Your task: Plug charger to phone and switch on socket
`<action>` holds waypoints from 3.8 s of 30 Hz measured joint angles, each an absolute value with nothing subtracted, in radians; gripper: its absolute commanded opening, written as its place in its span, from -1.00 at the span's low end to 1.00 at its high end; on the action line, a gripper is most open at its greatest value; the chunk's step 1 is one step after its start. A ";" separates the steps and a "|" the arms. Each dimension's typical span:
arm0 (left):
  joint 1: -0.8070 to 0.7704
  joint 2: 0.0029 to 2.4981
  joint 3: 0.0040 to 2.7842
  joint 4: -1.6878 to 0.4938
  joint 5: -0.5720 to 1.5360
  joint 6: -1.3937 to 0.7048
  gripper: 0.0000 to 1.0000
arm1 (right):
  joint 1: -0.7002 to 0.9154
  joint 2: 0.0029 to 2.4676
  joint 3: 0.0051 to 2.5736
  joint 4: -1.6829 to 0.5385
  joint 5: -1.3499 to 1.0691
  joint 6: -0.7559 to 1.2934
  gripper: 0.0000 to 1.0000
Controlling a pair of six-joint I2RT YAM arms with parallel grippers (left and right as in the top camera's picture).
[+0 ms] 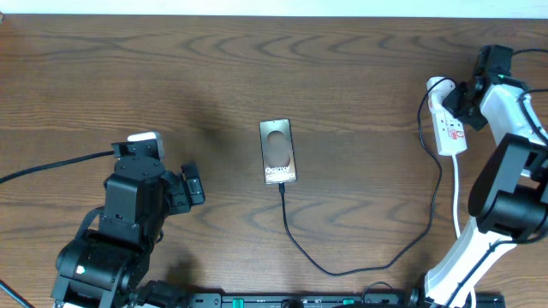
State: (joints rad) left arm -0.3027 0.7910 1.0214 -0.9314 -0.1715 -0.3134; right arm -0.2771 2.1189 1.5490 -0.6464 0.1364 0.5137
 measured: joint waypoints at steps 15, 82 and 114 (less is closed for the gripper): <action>-0.303 0.791 1.021 -0.931 -0.171 -0.313 0.96 | -0.246 2.125 1.552 -0.650 0.204 0.481 -0.98; -0.303 0.791 1.021 -0.931 -0.171 -0.313 0.96 | -0.216 2.125 1.523 -0.603 0.279 0.369 -0.98; -0.303 0.791 1.021 -0.931 -0.171 -0.313 0.96 | -0.208 2.091 1.529 -0.699 0.116 0.392 -0.98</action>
